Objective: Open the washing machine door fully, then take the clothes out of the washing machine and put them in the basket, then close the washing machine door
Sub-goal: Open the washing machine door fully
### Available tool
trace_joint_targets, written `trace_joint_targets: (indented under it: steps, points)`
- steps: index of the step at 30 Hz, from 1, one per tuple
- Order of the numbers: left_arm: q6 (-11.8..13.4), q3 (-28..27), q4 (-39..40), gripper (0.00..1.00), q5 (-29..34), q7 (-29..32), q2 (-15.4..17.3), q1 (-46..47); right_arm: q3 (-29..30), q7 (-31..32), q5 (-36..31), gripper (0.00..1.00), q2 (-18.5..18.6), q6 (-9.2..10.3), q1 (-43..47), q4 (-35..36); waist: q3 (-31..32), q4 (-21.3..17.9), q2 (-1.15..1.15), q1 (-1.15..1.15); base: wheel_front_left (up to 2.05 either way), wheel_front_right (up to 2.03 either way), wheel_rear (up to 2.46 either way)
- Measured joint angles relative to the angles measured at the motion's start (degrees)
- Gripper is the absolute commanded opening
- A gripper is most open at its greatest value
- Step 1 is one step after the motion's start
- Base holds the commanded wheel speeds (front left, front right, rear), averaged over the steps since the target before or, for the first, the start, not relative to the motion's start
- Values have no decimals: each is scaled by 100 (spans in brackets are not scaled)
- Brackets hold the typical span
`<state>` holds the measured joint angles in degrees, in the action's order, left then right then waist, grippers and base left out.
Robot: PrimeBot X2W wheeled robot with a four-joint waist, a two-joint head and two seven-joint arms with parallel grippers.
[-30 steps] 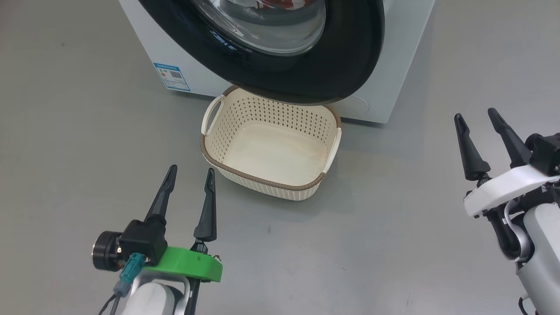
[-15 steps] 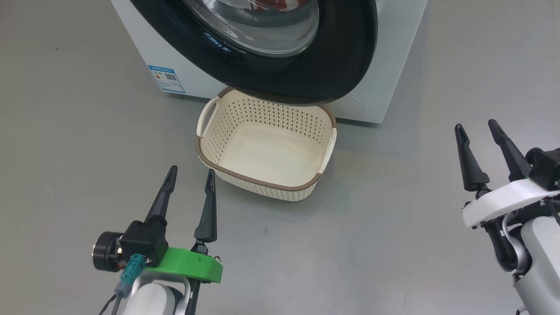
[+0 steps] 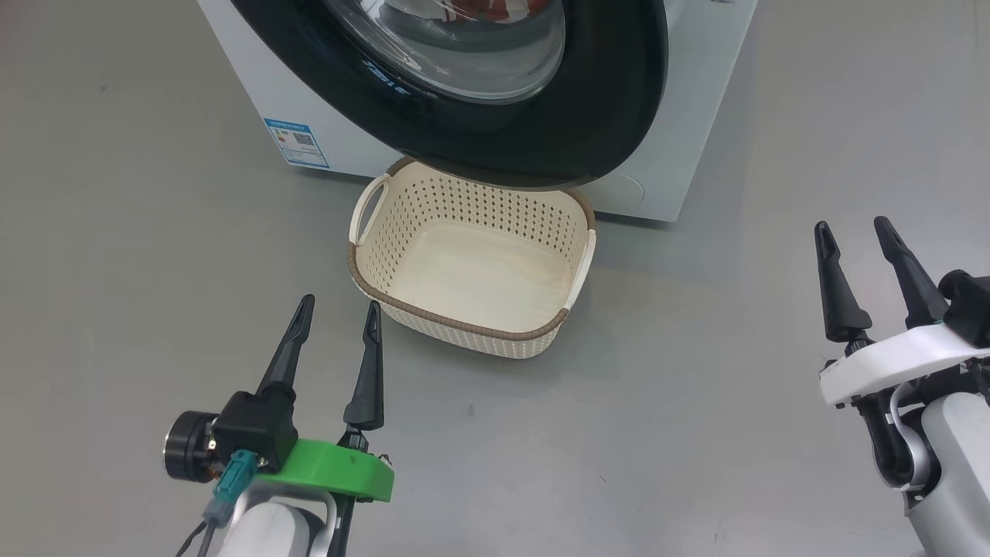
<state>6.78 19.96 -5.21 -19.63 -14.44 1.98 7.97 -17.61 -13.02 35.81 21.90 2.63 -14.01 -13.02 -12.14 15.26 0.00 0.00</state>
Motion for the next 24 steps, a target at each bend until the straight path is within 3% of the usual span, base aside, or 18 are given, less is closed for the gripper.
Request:
trace_joint_targets:
  steps: [6,24]
  points:
    - [0,-137,-3,100,0,0,9,-31,166,-76,177,100,-342,66,226,62,58,-41,0,0,0,0,0]
    - [0,-102,-11,100,5,0,13,-99,263,-113,36,100,-431,156,533,279,134,-181,0,0,0,0,0]
